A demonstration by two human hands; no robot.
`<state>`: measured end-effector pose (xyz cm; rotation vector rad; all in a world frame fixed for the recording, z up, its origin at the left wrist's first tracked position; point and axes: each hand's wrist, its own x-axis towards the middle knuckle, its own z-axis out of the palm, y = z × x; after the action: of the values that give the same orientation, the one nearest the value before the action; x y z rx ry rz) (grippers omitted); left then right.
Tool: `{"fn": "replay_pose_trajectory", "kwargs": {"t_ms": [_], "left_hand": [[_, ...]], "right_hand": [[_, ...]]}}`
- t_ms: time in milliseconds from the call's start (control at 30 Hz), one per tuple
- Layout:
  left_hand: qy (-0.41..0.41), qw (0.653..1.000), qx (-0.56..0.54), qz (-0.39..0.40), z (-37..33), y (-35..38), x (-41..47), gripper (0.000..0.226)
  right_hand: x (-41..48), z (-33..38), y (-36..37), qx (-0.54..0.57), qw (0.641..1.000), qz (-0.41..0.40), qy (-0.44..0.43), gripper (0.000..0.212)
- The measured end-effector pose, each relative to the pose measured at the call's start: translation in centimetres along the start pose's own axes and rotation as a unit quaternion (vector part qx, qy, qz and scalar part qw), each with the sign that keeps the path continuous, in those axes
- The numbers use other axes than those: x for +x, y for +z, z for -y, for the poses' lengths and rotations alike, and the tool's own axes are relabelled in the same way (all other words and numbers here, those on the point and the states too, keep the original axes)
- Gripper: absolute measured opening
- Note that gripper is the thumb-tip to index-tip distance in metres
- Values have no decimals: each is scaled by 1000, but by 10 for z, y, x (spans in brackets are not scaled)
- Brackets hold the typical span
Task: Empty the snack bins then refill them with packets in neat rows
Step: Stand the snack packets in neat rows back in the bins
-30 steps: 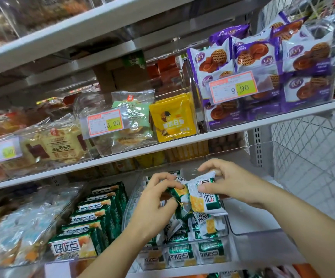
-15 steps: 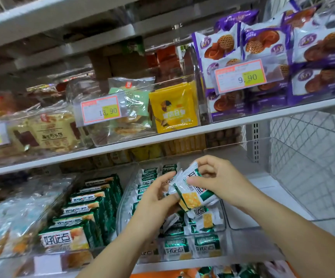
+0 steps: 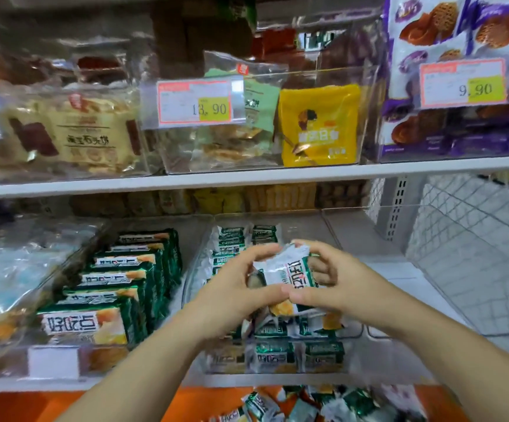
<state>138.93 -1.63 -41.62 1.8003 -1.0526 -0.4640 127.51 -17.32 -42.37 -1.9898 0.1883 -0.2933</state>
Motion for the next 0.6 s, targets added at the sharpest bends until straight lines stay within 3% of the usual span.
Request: {"fn": "replay_pose_trajectory", "kwargs": {"t_ms": [167,267,367,500,600], "left_hand": [[50,996,53,49,8,-8,16,50],[87,977,188,-41,20,-30,31,48],[56,964,227,-126,41,-52,44,45],[14,969,215,-120,67,-63,53,45],[16,974,195,-113,78,-64,56,43]], "right_hand": [[5,4,-16,-108,994,-28,9,69],[29,4,-39,-181,978,-101,10,69],[62,2,-53,-300,945,-133,2,72],[102,-7,-41,-397,910,-124,4,78],[120,-10,-23,-447,892,-62,8,72]]}}
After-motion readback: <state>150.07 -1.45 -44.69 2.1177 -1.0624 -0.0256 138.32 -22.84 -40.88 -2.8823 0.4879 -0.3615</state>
